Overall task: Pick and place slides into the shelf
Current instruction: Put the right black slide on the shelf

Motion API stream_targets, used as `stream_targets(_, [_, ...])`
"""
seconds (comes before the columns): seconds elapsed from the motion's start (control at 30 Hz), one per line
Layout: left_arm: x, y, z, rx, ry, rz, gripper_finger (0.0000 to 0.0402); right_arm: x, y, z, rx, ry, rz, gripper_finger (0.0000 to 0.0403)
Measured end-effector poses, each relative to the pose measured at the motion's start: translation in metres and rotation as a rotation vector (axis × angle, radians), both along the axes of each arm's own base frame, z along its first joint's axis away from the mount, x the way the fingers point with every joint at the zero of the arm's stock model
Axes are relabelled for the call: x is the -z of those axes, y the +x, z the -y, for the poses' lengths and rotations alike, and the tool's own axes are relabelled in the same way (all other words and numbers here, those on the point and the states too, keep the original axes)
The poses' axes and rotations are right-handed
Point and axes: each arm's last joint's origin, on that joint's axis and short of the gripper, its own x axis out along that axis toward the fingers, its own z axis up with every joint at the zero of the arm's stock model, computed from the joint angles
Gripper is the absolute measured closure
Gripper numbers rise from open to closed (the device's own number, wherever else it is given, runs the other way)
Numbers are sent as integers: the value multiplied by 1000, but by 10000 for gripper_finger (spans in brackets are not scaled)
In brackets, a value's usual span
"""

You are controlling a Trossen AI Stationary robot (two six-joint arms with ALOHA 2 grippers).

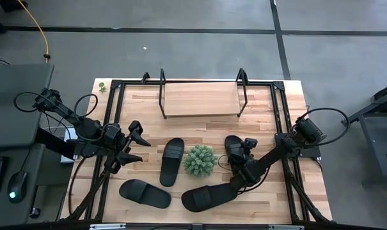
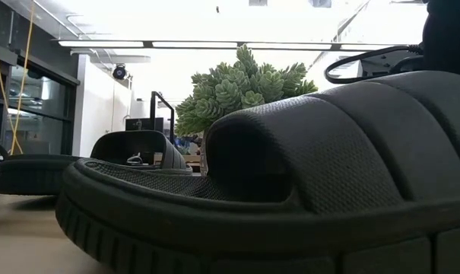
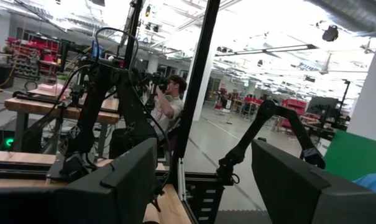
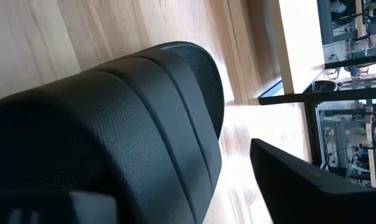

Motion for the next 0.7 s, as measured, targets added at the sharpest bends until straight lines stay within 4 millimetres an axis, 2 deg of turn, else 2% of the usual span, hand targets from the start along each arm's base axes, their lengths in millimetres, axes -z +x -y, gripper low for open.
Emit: stream_targets(0.7, [0,0,0,-1,0,0,156,1,1,-1,9,38,-8,372])
